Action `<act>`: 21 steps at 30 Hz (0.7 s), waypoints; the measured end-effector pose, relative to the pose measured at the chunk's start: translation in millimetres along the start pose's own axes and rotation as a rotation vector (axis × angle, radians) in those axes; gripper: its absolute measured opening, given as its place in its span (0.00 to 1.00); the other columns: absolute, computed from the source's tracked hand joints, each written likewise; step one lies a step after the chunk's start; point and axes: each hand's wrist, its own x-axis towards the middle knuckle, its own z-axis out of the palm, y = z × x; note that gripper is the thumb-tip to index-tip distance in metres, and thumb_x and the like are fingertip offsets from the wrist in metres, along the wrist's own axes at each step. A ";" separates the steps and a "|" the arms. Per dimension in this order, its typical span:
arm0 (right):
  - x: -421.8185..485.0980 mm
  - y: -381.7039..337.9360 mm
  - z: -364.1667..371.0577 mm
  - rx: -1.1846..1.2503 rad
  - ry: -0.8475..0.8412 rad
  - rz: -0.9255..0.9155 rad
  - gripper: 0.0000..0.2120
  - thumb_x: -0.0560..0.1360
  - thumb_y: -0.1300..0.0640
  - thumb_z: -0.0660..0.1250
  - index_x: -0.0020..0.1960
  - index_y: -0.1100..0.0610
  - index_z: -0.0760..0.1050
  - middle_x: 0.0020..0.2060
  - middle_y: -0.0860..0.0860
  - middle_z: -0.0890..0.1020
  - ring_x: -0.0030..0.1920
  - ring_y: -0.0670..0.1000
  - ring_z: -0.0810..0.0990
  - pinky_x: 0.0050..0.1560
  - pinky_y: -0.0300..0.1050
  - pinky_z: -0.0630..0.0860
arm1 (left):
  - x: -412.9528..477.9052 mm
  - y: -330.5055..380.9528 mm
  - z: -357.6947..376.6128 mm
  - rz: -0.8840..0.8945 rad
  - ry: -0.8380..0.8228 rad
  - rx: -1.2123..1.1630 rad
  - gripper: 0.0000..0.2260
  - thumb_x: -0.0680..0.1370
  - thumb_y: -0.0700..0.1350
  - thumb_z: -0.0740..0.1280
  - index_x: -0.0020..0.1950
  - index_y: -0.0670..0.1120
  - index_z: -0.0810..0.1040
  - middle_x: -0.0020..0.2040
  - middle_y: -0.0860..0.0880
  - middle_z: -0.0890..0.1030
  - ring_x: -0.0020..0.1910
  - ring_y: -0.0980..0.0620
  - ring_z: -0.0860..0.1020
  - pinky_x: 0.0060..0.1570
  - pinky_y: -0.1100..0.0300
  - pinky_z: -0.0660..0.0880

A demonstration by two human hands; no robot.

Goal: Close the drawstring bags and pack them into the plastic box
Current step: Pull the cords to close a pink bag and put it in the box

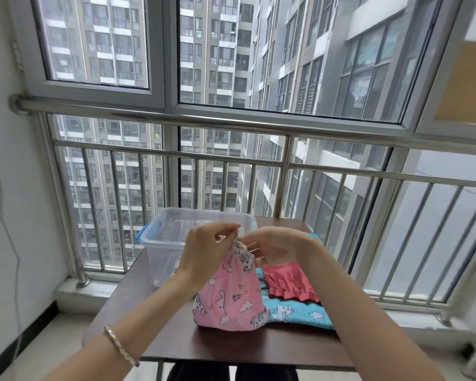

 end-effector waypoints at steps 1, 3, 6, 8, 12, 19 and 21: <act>1.2 1.2 -0.3 0.024 0.015 -0.024 0.15 0.72 0.53 0.71 0.54 0.61 0.77 0.45 0.53 0.79 0.43 0.49 0.74 0.49 0.42 0.71 | 0.0 0.0 -0.1 0.010 -0.010 0.000 0.09 0.73 0.38 0.72 0.52 0.47 0.85 0.45 0.55 0.85 0.42 0.65 0.81 0.44 0.75 0.73; 3.1 3.4 0.1 0.041 0.076 -0.078 0.14 0.72 0.55 0.72 0.54 0.61 0.78 0.44 0.52 0.78 0.41 0.48 0.75 0.47 0.42 0.72 | 0.2 0.7 0.0 0.016 -0.041 -0.016 0.09 0.75 0.39 0.71 0.54 0.47 0.84 0.48 0.55 0.85 0.45 0.63 0.81 0.47 0.74 0.73; 0.1 0.6 5.0 -0.015 0.146 -0.151 0.06 0.75 0.59 0.69 0.48 0.62 0.79 0.39 0.51 0.79 0.35 0.45 0.76 0.38 0.37 0.73 | 3.2 1.7 -0.5 -0.007 -0.118 -0.074 0.10 0.76 0.40 0.69 0.56 0.47 0.83 0.50 0.54 0.84 0.49 0.63 0.81 0.51 0.72 0.75; -4.7 -3.7 7.8 -0.077 0.174 -0.175 0.04 0.76 0.61 0.67 0.46 0.61 0.79 0.37 0.51 0.80 0.35 0.45 0.77 0.38 0.37 0.74 | 7.4 0.3 -1.3 -0.019 -0.175 -0.097 0.11 0.75 0.41 0.70 0.57 0.47 0.83 0.51 0.54 0.84 0.50 0.63 0.81 0.52 0.69 0.76; -12.2 -9.8 6.9 -0.224 0.232 -0.190 0.04 0.76 0.63 0.67 0.44 0.61 0.80 0.35 0.50 0.80 0.35 0.44 0.76 0.38 0.36 0.72 | 14.5 -3.6 -4.8 -0.055 -0.249 -0.137 0.11 0.75 0.42 0.72 0.57 0.48 0.83 0.51 0.55 0.84 0.50 0.65 0.81 0.53 0.66 0.77; -18.5 -14.2 12.8 -0.446 0.277 -0.177 0.05 0.75 0.64 0.66 0.44 0.60 0.81 0.34 0.49 0.80 0.35 0.44 0.76 0.38 0.35 0.71 | 13.0 -4.1 -1.1 0.073 -0.219 -0.152 0.11 0.73 0.37 0.72 0.54 0.47 0.84 0.48 0.55 0.85 0.47 0.62 0.82 0.48 0.66 0.79; -19.8 -13.8 13.2 -0.518 0.335 -0.186 0.05 0.75 0.64 0.67 0.43 0.59 0.81 0.32 0.48 0.80 0.33 0.42 0.75 0.36 0.34 0.70 | 12.4 -5.9 0.7 0.063 -0.227 -0.167 0.11 0.73 0.37 0.72 0.54 0.45 0.84 0.48 0.53 0.85 0.46 0.62 0.83 0.47 0.66 0.79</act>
